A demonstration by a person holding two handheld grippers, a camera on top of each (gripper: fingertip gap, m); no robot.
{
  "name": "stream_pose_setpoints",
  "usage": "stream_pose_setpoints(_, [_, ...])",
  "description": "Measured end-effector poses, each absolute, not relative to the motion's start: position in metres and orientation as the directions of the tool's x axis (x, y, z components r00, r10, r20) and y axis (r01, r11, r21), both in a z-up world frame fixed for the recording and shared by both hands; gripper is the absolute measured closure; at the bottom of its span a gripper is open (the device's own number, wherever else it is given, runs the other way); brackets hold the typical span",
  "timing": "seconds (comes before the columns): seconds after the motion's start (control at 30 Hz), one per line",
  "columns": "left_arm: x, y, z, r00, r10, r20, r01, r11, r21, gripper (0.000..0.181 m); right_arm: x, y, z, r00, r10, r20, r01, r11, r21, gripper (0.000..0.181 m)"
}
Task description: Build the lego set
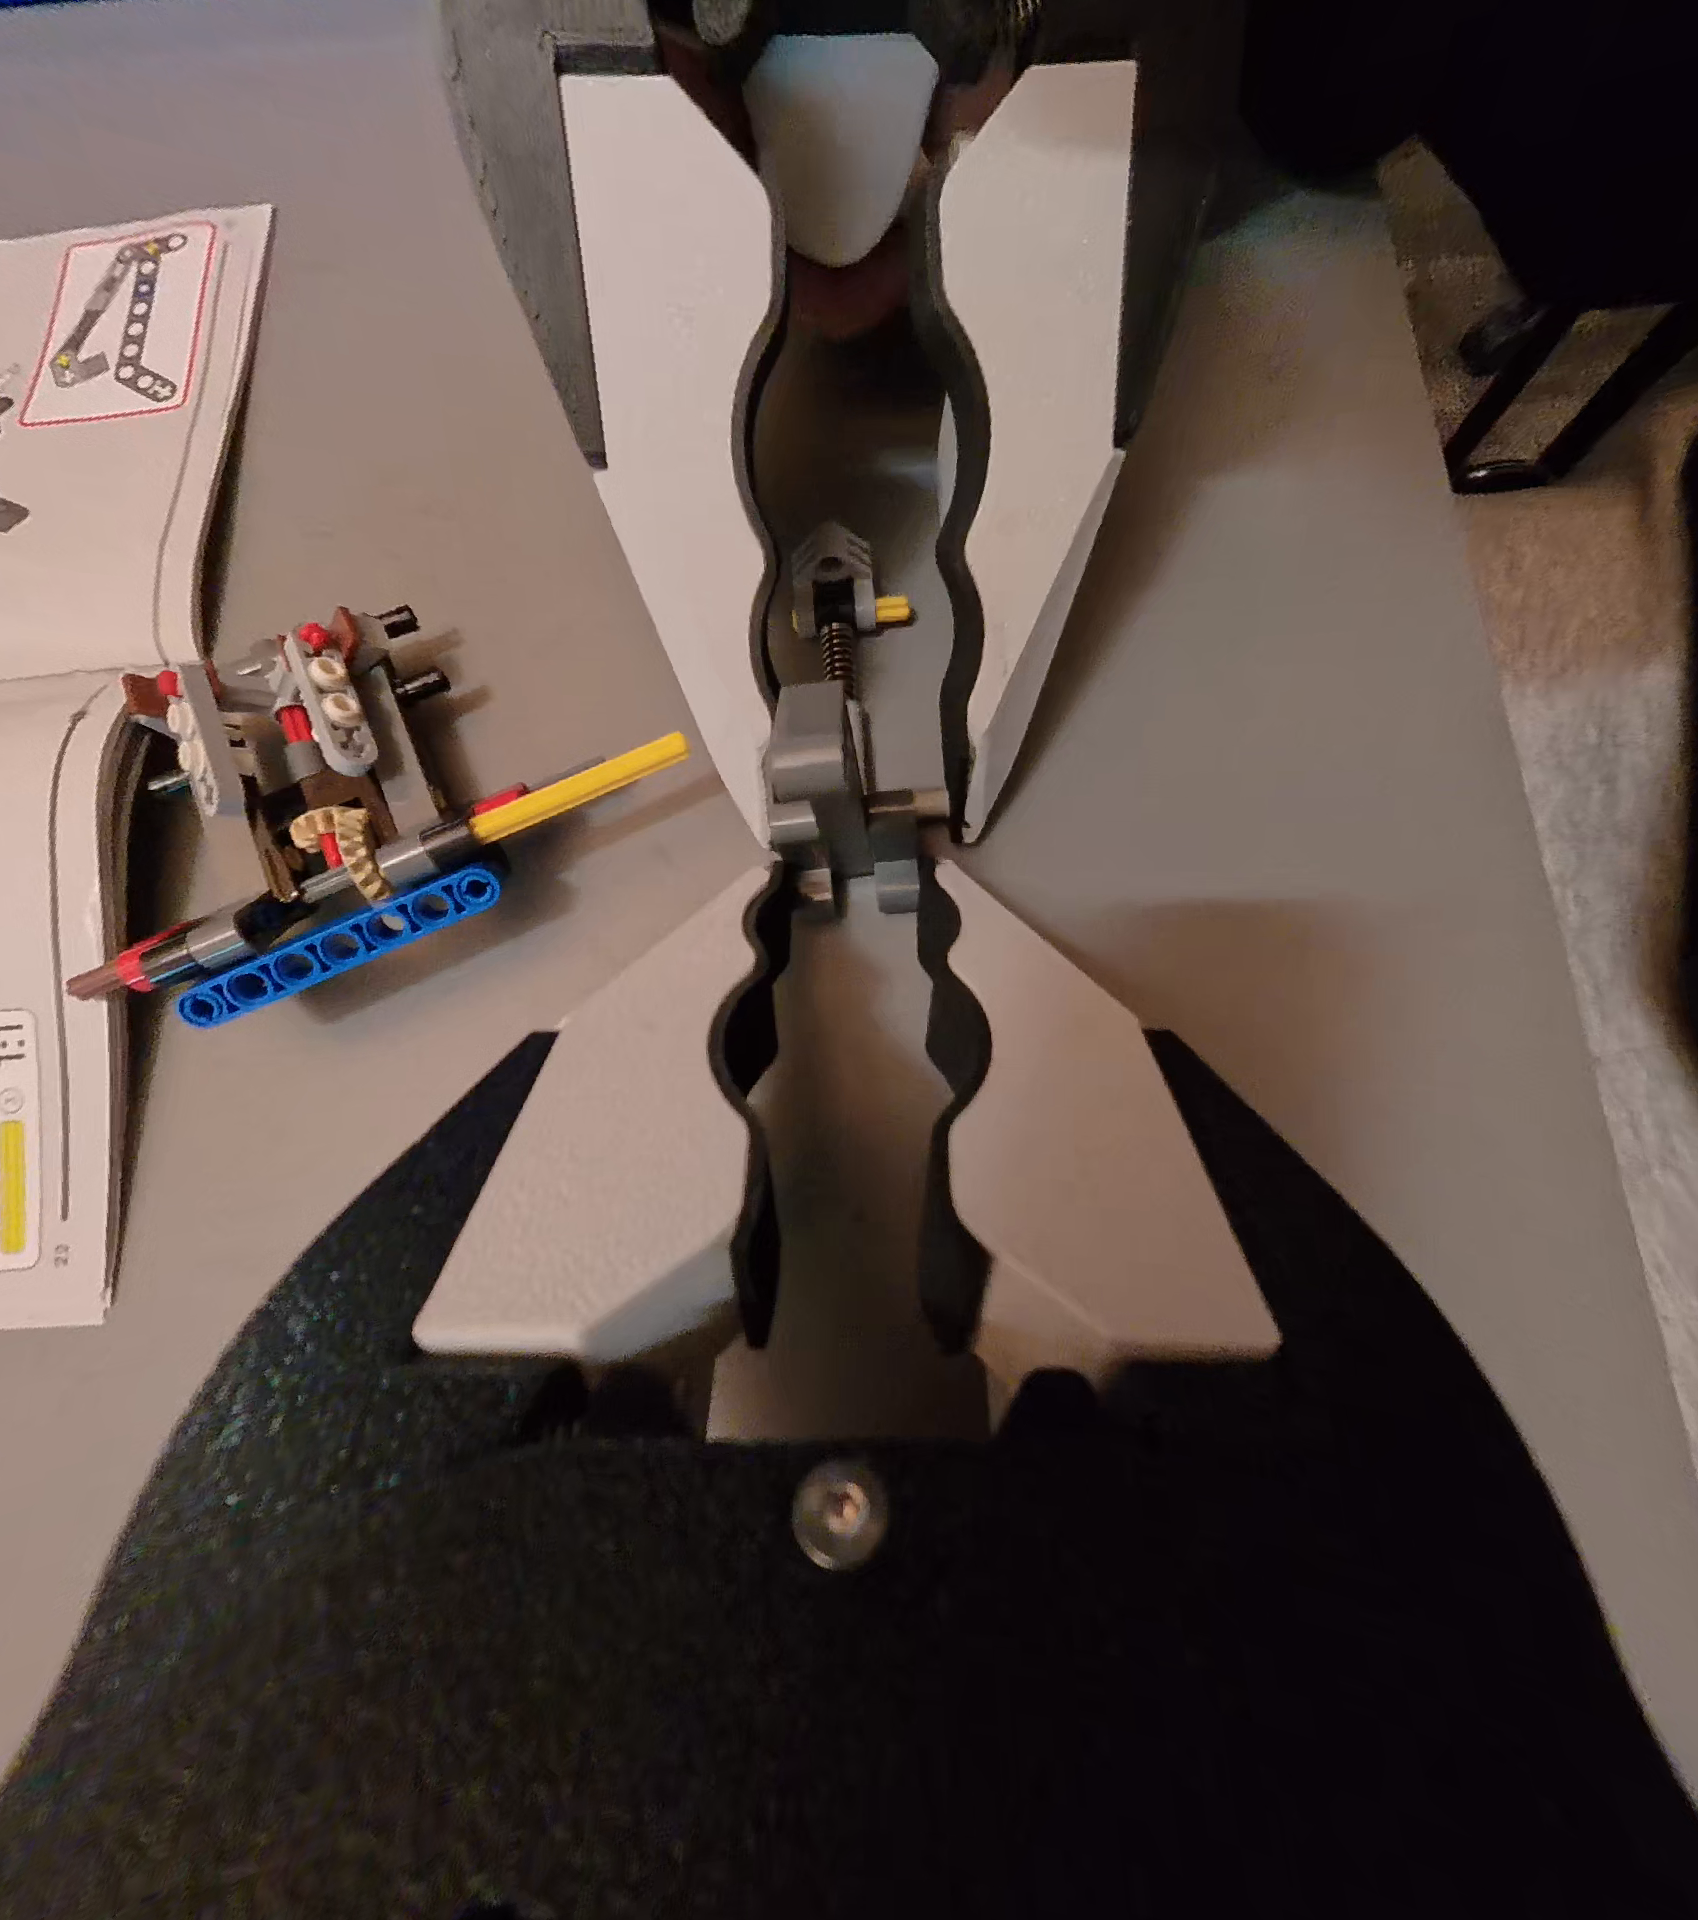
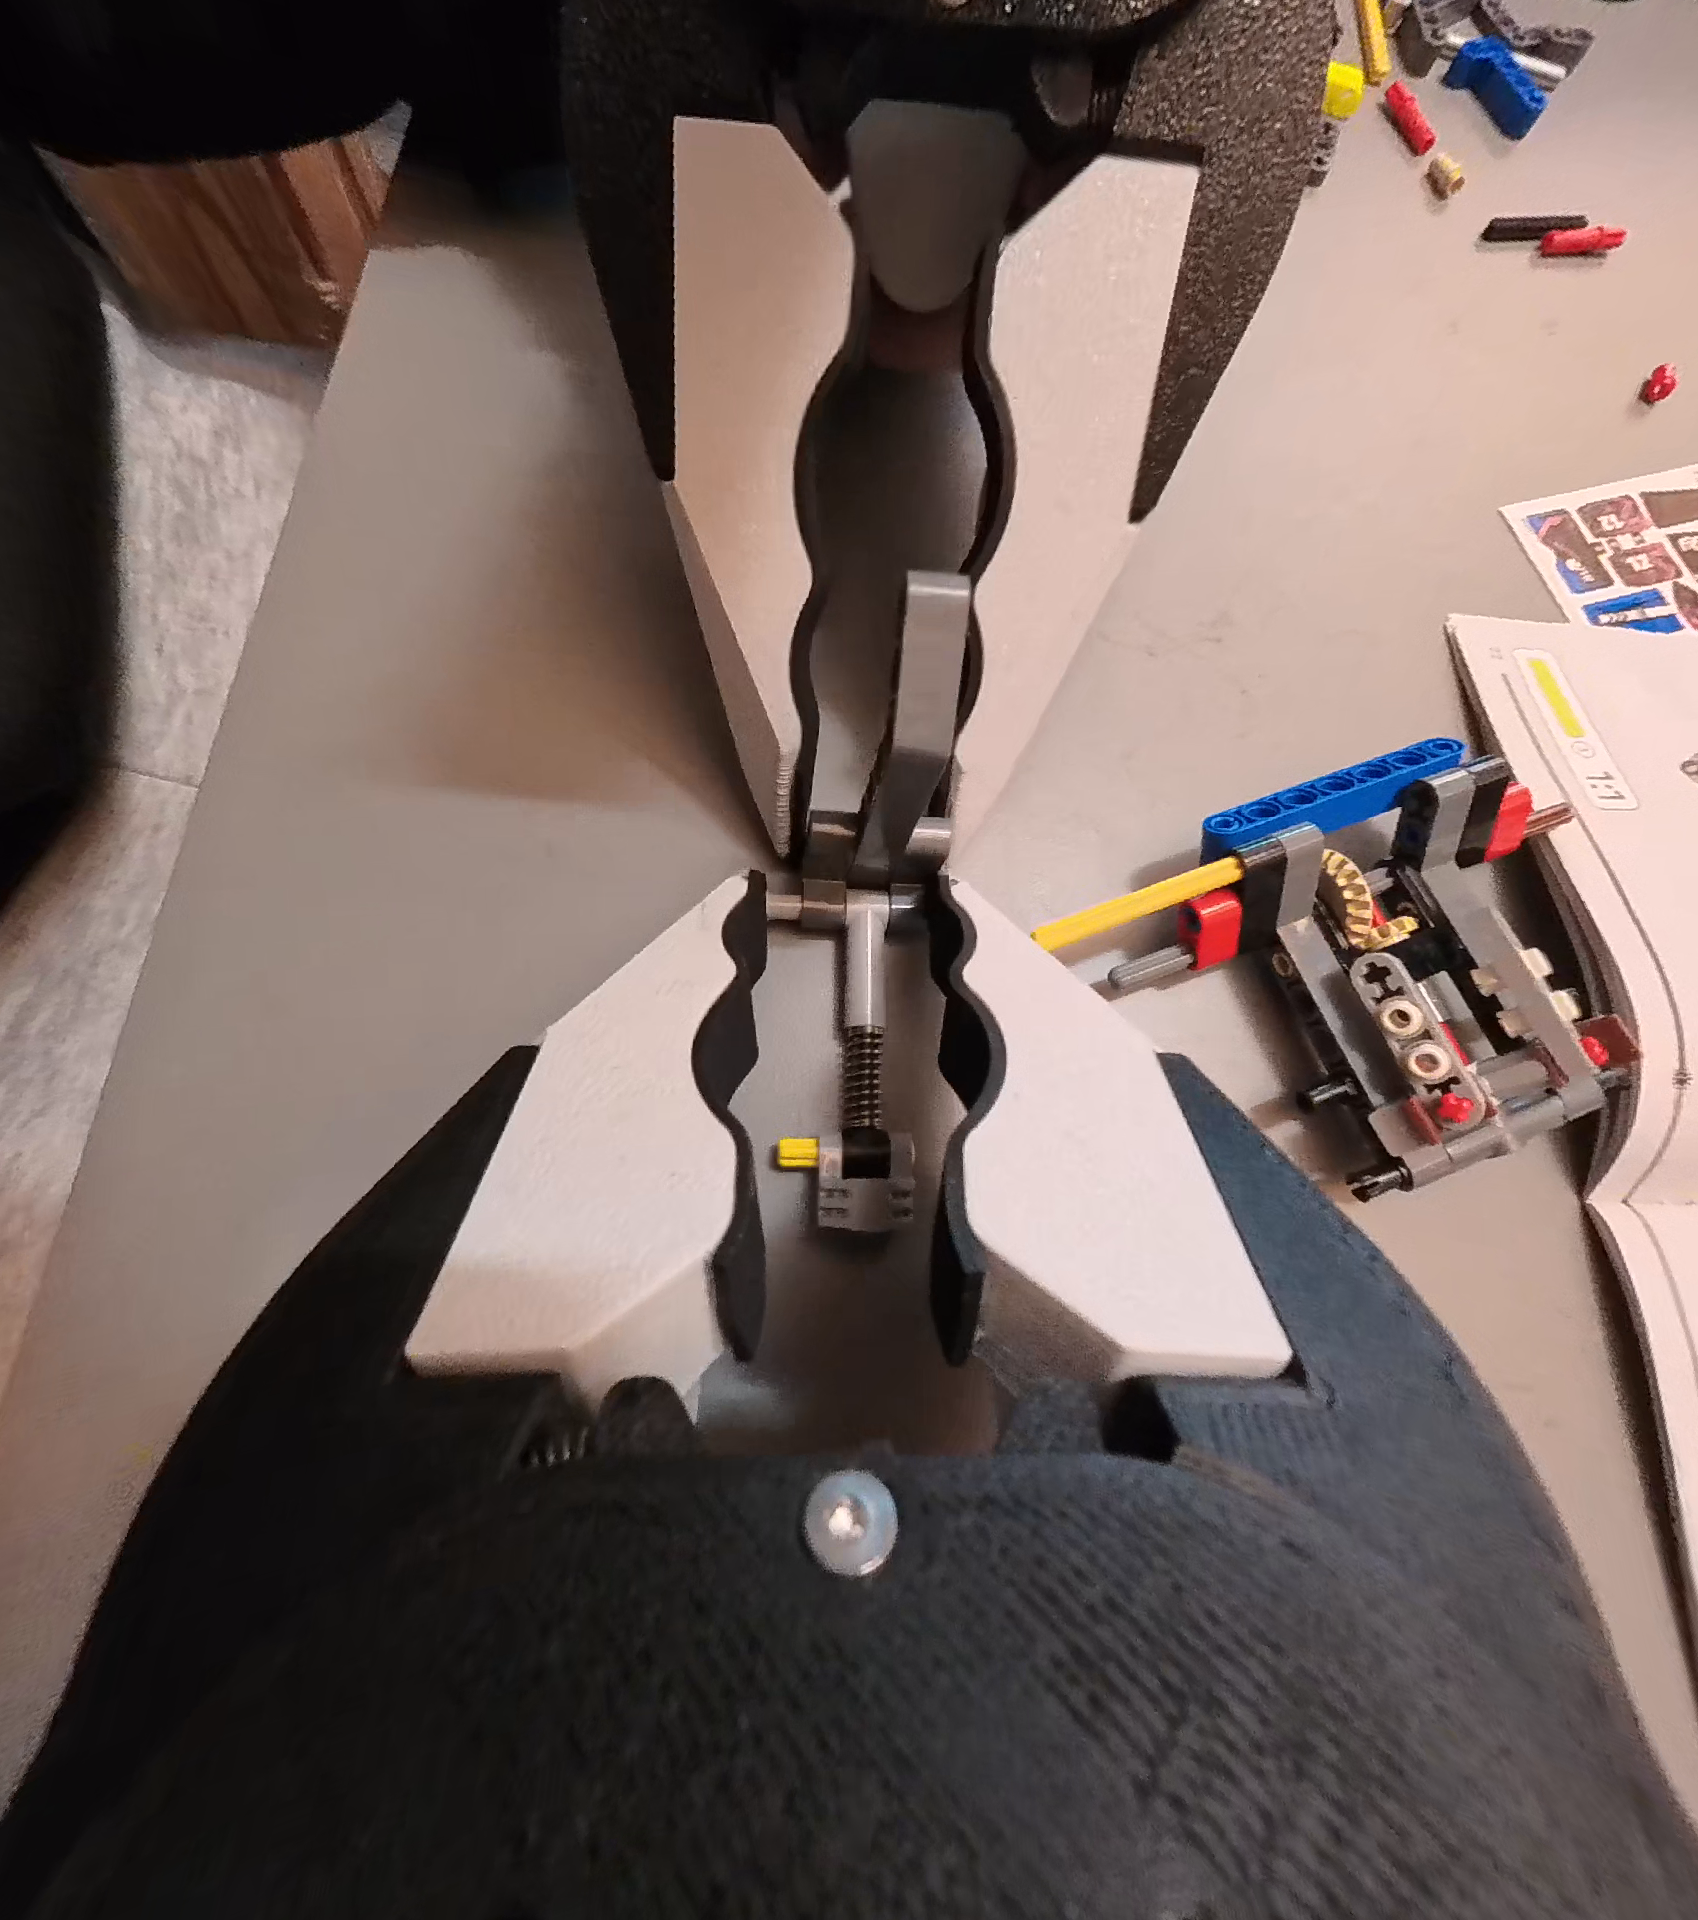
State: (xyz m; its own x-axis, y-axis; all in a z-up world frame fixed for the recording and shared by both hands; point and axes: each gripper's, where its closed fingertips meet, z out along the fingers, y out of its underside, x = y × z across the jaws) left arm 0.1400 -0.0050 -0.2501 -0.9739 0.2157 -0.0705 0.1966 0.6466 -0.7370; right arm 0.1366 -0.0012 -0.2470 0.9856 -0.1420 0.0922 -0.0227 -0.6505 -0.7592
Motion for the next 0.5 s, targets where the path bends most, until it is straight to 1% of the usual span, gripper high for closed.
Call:
stream_pose_setpoints(0.13, [0.140, -0.006, -0.247, -0.944, 0.232, -0.235, 0.330, 0.621, -0.711, 0.160, 0.132, -0.002, -0.245, 0.986, -0.118, 0.121, 0.016, -0.650, -0.760, 0.144])
stream_pose_setpoints(0.27, [0.139, -0.004, -0.243, -0.845, 0.254, -0.470, 0.522, 0.580, -0.625, 0.159, 0.132, -0.006, -0.244, 0.980, -0.115, 0.162, 0.050, -0.645, -0.762, 0.137])
stream_pose_setpoints(0.33, [0.140, -0.004, -0.240, -0.741, 0.265, -0.617, 0.643, 0.545, -0.538, 0.159, 0.129, -0.008, -0.242, 0.982, -0.111, 0.155, 0.049, -0.638, -0.769, 0.136])
stream_pose_setpoints(0.37, [0.140, -0.004, -0.239, -0.679, 0.270, -0.683, 0.696, 0.532, -0.482, 0.159, 0.128, -0.010, -0.240, 0.983, -0.116, 0.143, 0.040, -0.626, -0.779, 0.139])
stream_pose_setpoints(0.47, [0.139, -0.004, -0.235, -0.487, 0.278, -0.828, 0.808, 0.503, -0.306, 0.159, 0.129, -0.012, -0.227, 0.982, -0.155, 0.106, 0.002, -0.556, -0.831, 0.155])
stream_pose_setpoints(0.5, [0.139, -0.004, -0.235, -0.436, 0.278, -0.856, 0.828, 0.496, -0.260, 0.159, 0.131, -0.012, -0.224, 0.980, -0.180, 0.090, -0.021, -0.538, -0.842, 0.156])
